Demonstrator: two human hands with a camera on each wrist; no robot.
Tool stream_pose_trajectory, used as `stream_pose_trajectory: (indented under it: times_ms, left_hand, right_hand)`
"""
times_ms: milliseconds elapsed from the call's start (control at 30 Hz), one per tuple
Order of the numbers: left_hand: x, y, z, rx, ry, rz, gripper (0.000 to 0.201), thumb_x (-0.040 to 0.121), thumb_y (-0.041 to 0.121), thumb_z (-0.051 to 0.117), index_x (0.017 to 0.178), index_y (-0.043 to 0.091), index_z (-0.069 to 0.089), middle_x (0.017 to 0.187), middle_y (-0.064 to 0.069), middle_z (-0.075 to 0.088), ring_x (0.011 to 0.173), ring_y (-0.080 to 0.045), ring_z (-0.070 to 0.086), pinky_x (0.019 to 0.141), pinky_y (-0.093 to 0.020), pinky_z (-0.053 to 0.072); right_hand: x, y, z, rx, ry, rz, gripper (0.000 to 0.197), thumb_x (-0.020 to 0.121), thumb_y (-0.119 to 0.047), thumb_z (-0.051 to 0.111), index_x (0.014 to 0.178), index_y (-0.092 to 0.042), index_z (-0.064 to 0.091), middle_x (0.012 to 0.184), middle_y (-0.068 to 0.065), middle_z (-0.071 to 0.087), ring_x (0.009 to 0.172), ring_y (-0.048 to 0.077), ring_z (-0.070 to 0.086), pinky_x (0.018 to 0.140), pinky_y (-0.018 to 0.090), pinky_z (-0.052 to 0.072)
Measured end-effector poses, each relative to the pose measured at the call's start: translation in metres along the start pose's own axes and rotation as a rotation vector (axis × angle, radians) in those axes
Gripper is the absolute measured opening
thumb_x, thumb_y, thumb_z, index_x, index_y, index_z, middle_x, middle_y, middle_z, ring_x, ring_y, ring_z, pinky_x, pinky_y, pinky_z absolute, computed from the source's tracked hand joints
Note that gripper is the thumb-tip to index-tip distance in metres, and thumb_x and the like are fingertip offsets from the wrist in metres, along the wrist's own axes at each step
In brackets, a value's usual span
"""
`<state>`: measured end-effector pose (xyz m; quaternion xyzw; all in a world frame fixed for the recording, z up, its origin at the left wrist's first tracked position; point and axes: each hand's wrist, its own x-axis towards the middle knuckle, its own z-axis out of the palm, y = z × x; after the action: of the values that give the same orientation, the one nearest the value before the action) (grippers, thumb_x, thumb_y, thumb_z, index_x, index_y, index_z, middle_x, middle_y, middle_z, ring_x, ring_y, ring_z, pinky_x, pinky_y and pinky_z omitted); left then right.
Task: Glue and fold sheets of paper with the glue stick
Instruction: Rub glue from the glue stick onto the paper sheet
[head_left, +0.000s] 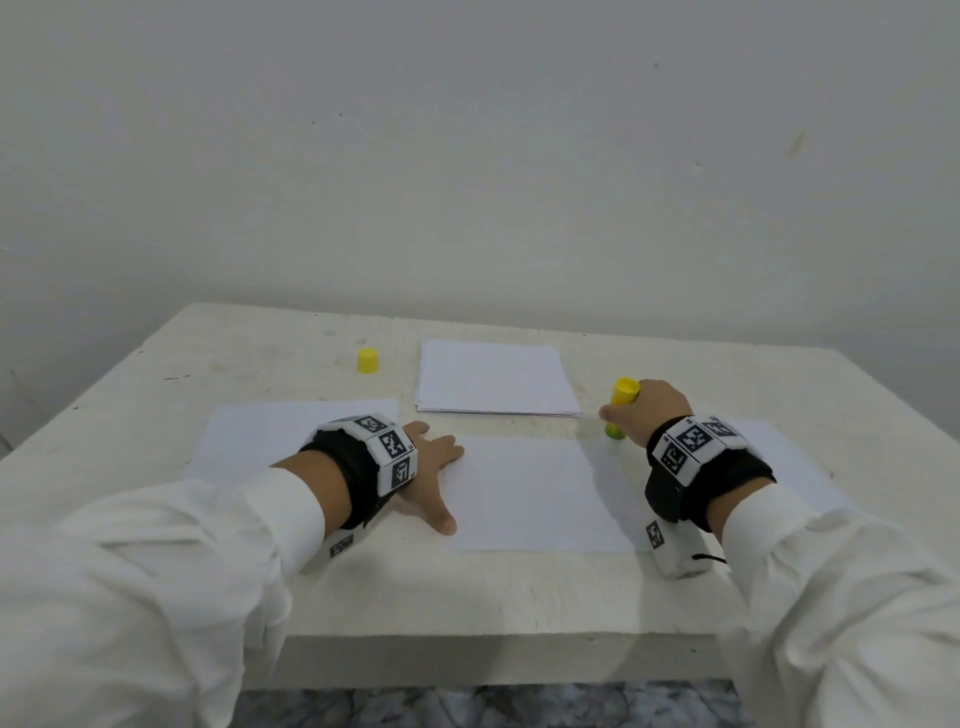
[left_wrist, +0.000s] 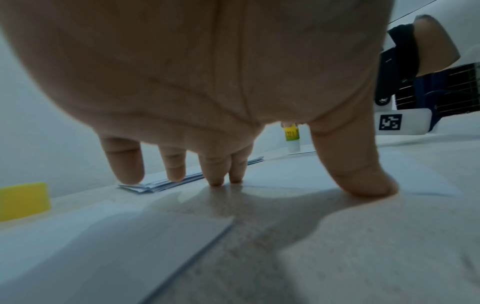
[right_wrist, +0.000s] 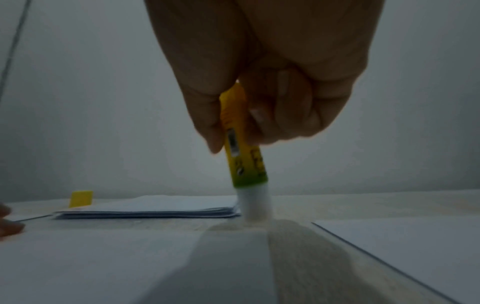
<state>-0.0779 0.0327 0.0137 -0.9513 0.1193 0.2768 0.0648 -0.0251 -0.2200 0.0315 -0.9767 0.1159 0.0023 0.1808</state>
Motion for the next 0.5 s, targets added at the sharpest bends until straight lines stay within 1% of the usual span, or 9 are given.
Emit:
stream_pose_trajectory:
  times_ms: [67,100,133,167,233,267,333,400,500]
  left_hand:
    - [0.007,-0.005,0.005,-0.010,0.009,0.005,0.105,0.075,0.067,0.062,0.152,0.031,0.001,0.160,0.012,-0.004,0.147,-0.023,-0.010,0.117,-0.049,0.005]
    - [0.008,-0.006,0.006,-0.016,0.017,0.012,0.106,0.074,0.068,0.063,0.152,0.032,0.002,0.160,0.013,-0.004,0.147,-0.022,-0.010,0.118,-0.049,0.004]
    - [0.007,-0.007,0.006,-0.025,0.021,0.022,0.106,0.073,0.068,0.064,0.152,0.032,0.003,0.160,0.013,-0.004,0.146,-0.022,-0.011,0.117,-0.049,0.004]
    - [0.006,-0.007,0.005,-0.041,0.025,0.027,0.106,0.073,0.067,0.065,0.152,0.033,0.004,0.160,0.012,-0.005,0.146,-0.023,-0.011,0.117,-0.049,0.004]
    - [0.003,-0.007,0.003,-0.071,0.025,-0.004,0.107,0.071,0.066,0.068,0.152,0.035,0.003,0.160,0.008,-0.005,0.146,-0.026,-0.005,0.116,-0.048,0.008]
    - [0.004,-0.008,0.003,-0.079,0.023,-0.033,0.111,0.068,0.068,0.069,0.151,0.038,0.002,0.160,0.004,-0.005,0.146,-0.029,0.000,0.115,-0.049,0.012]
    - [0.006,-0.010,0.004,-0.084,0.024,-0.069,0.120,0.058,0.073,0.071,0.148,0.044,-0.002,0.160,-0.001,-0.006,0.145,-0.033,0.008,0.114,-0.052,0.019]
    - [0.008,-0.011,0.005,-0.100,0.014,-0.079,0.122,0.056,0.073,0.073,0.147,0.046,-0.004,0.160,-0.003,-0.006,0.145,-0.033,0.007,0.113,-0.052,0.019]
    - [0.010,-0.010,0.004,-0.083,0.007,-0.082,0.126,0.055,0.072,0.074,0.148,0.043,-0.006,0.160,-0.004,-0.006,0.146,-0.032,0.003,0.113,-0.052,0.016]
  right_hand:
    - [-0.011,-0.011,-0.003,0.135,0.075,-0.070,0.029,0.086,-0.024,0.059,0.065,-0.013,0.043,0.069,0.004,0.049,0.075,0.026,0.050,0.062,0.027,0.035]
    - [-0.017,-0.019,-0.003,0.202,0.077,-0.126,0.027,0.086,-0.025,0.060,0.067,-0.013,0.046,0.069,0.003,0.050,0.076,0.026,0.051,0.064,0.027,0.035]
    - [-0.025,-0.030,-0.001,0.237,0.029,-0.192,0.025,0.085,-0.028,0.062,0.070,-0.011,0.052,0.070,0.004,0.054,0.076,0.025,0.052,0.065,0.028,0.036]
    - [-0.032,-0.042,0.003,0.238,-0.056,-0.264,0.027,0.085,-0.032,0.063,0.074,-0.007,0.059,0.074,0.005,0.059,0.076,0.023,0.054,0.065,0.028,0.039]
    - [-0.042,-0.065,0.016,0.176,-0.244,-0.386,0.034,0.084,-0.038,0.064,0.081,-0.004,0.065,0.080,0.008,0.064,0.074,0.019,0.056,0.068,0.029,0.044]
    - [-0.045,-0.075,0.024,0.130,-0.295,-0.427,0.035,0.084,-0.039,0.064,0.078,-0.005,0.062,0.078,0.007,0.063,0.072,0.018,0.055,0.067,0.028,0.044]
    - [-0.046,-0.090,0.036,0.057,-0.305,-0.471,0.035,0.084,-0.040,0.064,0.068,-0.012,0.052,0.071,0.002,0.055,0.067,0.015,0.051,0.060,0.026,0.039]
    - [-0.044,-0.099,0.045,0.014,-0.266,-0.490,0.037,0.085,-0.040,0.063,0.064,-0.017,0.043,0.066,-0.003,0.048,0.065,0.014,0.047,0.053,0.021,0.033]
    - [-0.042,-0.104,0.049,-0.004,-0.231,-0.512,0.038,0.086,-0.040,0.062,0.064,-0.019,0.040,0.066,-0.005,0.044,0.070,0.016,0.047,0.051,0.020,0.029]
